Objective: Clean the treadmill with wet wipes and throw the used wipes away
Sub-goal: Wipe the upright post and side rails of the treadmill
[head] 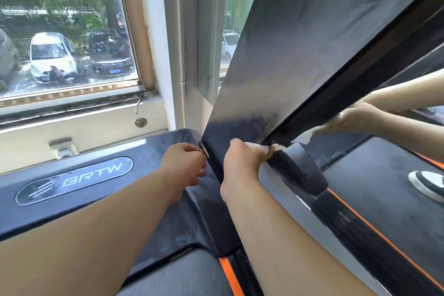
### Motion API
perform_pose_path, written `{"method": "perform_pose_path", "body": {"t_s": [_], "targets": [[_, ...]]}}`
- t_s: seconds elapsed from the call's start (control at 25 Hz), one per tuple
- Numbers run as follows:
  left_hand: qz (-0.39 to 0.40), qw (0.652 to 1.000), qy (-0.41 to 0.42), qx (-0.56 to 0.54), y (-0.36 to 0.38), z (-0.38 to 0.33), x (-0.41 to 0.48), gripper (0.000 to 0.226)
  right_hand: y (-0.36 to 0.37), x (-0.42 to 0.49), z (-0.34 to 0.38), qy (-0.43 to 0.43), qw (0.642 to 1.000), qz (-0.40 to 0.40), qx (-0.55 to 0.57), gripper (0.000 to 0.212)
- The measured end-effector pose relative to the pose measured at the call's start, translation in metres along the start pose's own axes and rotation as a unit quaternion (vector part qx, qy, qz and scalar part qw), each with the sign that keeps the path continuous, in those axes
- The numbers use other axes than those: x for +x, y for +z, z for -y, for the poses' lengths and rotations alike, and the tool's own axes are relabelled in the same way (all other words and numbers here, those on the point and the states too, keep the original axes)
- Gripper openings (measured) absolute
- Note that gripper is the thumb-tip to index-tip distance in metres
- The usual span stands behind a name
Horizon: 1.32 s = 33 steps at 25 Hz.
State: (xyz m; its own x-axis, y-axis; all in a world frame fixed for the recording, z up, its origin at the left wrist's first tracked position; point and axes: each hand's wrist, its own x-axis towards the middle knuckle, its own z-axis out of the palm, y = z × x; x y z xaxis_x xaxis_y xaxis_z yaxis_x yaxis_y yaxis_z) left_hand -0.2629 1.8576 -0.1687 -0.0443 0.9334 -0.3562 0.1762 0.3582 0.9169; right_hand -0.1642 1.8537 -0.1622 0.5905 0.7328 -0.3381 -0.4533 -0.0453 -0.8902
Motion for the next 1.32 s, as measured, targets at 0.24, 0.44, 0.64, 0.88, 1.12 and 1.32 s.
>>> {"method": "perform_pose_path", "body": {"t_s": [0.24, 0.44, 0.64, 0.88, 1.12, 1.32], "targets": [[0.018, 1.000, -0.015, -0.013, -0.001, 0.014, 0.012, 0.017, -0.014, 0.035, -0.031, 0.151, 0.988, 0.019, -0.035, 0.035], [0.035, 0.999, -0.022, -0.004, 0.003, 0.016, 0.012, 0.015, -0.016, 0.038, -0.033, 0.166, 0.985, 0.046, -0.015, 0.009], [0.021, 1.000, 0.006, -0.001, 0.016, 0.009, 0.016, 0.020, -0.016, 0.027, -0.021, 0.057, 0.997, 0.030, -0.043, 0.046], [0.026, 0.999, 0.007, -0.019, 0.031, -0.002, 0.010, 0.009, -0.050, 0.036, -0.016, 0.142, 0.980, 0.104, -0.088, 0.015], [0.032, 0.999, 0.013, 0.001, 0.014, -0.010, -0.004, 0.019, -0.032, 0.030, -0.010, 0.167, 0.982, 0.072, -0.049, 0.017], [0.031, 0.999, 0.005, -0.015, 0.003, -0.012, -0.002, 0.017, -0.039, 0.005, 0.047, 0.109, 0.986, 0.114, -0.055, 0.025]]}}
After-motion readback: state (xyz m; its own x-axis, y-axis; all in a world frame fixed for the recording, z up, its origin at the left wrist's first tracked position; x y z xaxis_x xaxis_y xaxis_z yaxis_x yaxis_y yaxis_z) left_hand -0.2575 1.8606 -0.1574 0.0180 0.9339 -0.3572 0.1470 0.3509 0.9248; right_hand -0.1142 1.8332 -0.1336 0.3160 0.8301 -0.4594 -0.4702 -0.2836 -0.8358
